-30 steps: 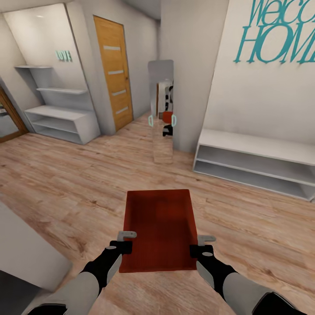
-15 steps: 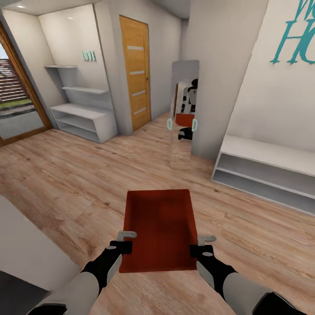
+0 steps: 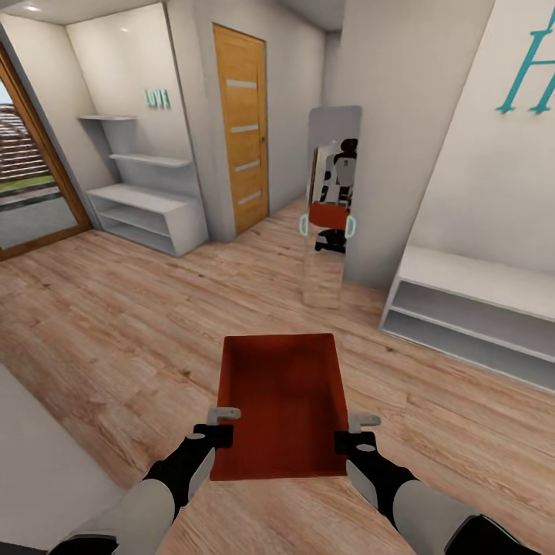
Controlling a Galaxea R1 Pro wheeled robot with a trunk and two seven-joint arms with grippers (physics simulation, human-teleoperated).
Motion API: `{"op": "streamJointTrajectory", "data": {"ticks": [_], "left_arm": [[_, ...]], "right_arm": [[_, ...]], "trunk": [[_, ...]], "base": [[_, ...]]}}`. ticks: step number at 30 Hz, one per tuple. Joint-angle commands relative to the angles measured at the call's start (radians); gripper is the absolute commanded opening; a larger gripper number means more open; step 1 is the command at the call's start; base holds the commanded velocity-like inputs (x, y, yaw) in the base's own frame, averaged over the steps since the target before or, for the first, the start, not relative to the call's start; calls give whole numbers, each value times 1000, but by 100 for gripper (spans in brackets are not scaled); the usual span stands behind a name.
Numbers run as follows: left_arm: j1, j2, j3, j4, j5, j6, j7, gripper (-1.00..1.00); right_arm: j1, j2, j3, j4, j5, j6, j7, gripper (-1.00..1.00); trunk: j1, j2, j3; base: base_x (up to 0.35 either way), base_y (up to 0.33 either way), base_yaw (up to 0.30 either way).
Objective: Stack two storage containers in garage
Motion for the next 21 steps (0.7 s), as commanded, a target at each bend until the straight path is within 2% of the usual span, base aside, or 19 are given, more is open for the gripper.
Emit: {"op": "streamJointTrajectory", "data": {"ticks": [1, 21], "left_arm": [[1, -1, -20, 2, 2, 6, 8, -100], [1, -1, -20, 1, 2, 6, 8, -100]], "right_arm": [[-2, 0, -11, -2, 14, -3, -15, -100], [-2, 0, -11, -2, 14, -3, -14, -100]], "trunk": [[1, -1, -1], [1, -1, -1]], "base": [[323, 0, 0], [323, 0, 0]]}}
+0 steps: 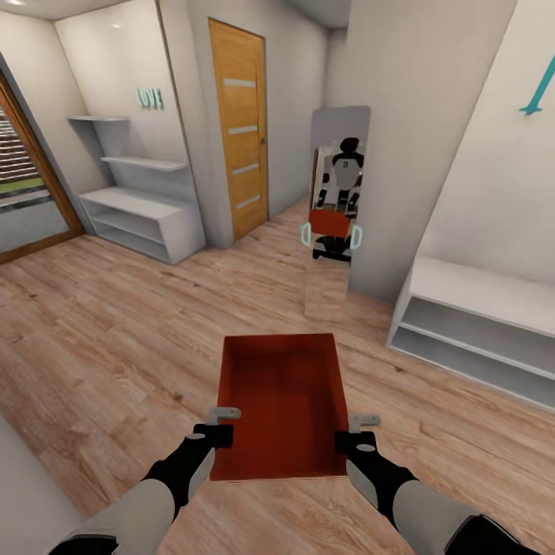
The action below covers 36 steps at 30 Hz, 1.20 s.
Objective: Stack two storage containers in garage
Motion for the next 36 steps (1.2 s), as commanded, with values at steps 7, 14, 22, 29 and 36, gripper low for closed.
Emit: {"op": "streamJointTrajectory", "data": {"ticks": [7, 14, 22, 29, 36], "left_arm": [[1, -1, -20, 2, 2, 6, 8, -100], [1, -1, -20, 2, 2, 6, 8, -100], [1, -1, -20, 2, 2, 6, 8, -100], [1, -1, -20, 2, 2, 6, 8, -100], [1, -1, -20, 2, 2, 6, 8, -100]], "right_arm": [[-2, 1, -9, -1, 12, -3, -15, -100], [-2, 1, -9, -1, 12, -3, -15, -100], [-2, 0, -9, -1, 12, -3, -15, -100], [-2, 1, -9, -1, 12, -3, -15, -100], [-2, 0, -9, -1, 12, -3, -15, -100]], "trunk": [[1, -1, -1], [1, -1, -1], [1, -1, -1], [1, -1, -1], [1, -1, -1]], "base": [[323, 0, 18], [323, 0, 225], [323, 0, 267], [323, 0, 268], [323, 0, 268]]}}
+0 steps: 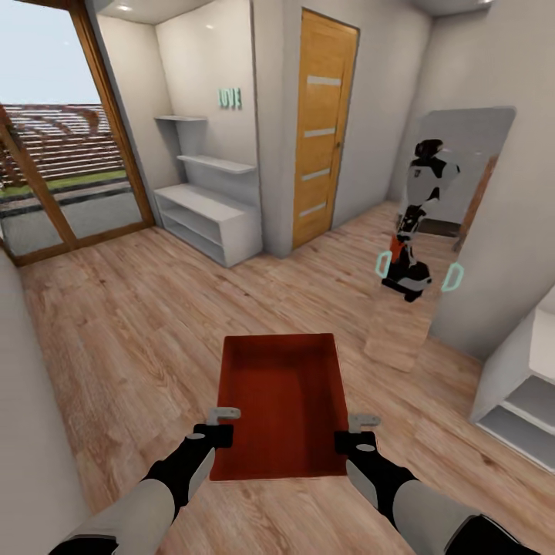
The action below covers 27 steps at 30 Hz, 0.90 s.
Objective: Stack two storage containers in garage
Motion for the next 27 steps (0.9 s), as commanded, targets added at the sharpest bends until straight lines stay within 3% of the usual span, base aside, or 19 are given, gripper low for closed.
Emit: {"op": "streamJointTrajectory", "data": {"ticks": [1, 27], "left_arm": [[1, -1, -20, 2, 2, 6, 8, -100], [1, -2, -20, 1, 2, 7, 8, -100]], "right_arm": [[-2, 0, -9, -2, 11, -3, -15, -100], [-2, 1, -7, -6, 11, -3, -14, -100]], "trunk": [[1, -1, -1], [1, -1, -1]], "base": [[323, 0, 250], [323, 0, 15]]}}
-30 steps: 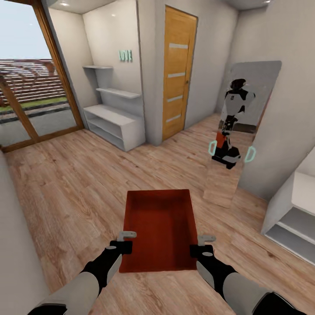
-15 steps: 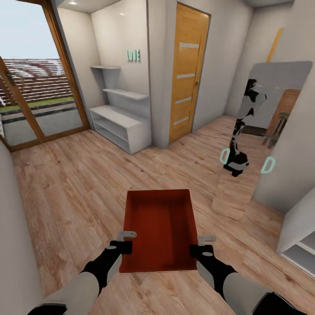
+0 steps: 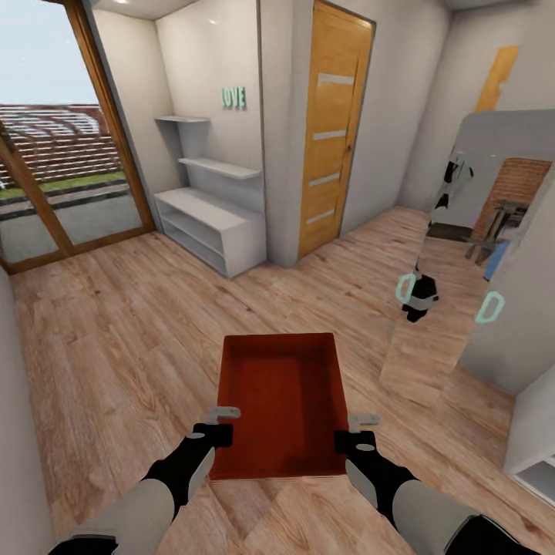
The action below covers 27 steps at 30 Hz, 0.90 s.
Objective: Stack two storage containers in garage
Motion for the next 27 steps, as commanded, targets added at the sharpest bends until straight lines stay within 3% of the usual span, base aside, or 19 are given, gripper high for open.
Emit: {"op": "streamJointTrajectory", "data": {"ticks": [1, 27], "left_arm": [[1, -4, -18, 5, 1, 6, 8, -100], [1, -4, -18, 7, 1, 6, 8, -100]], "right_arm": [[-2, 0, -10, -1, 14, -3, -6, -100], [-2, 0, -10, -1, 14, -4, -6, -100]], "trunk": [[1, -1, -1], [1, -1, -1]], "base": [[323, 0, 0], [323, 0, 0]]}}
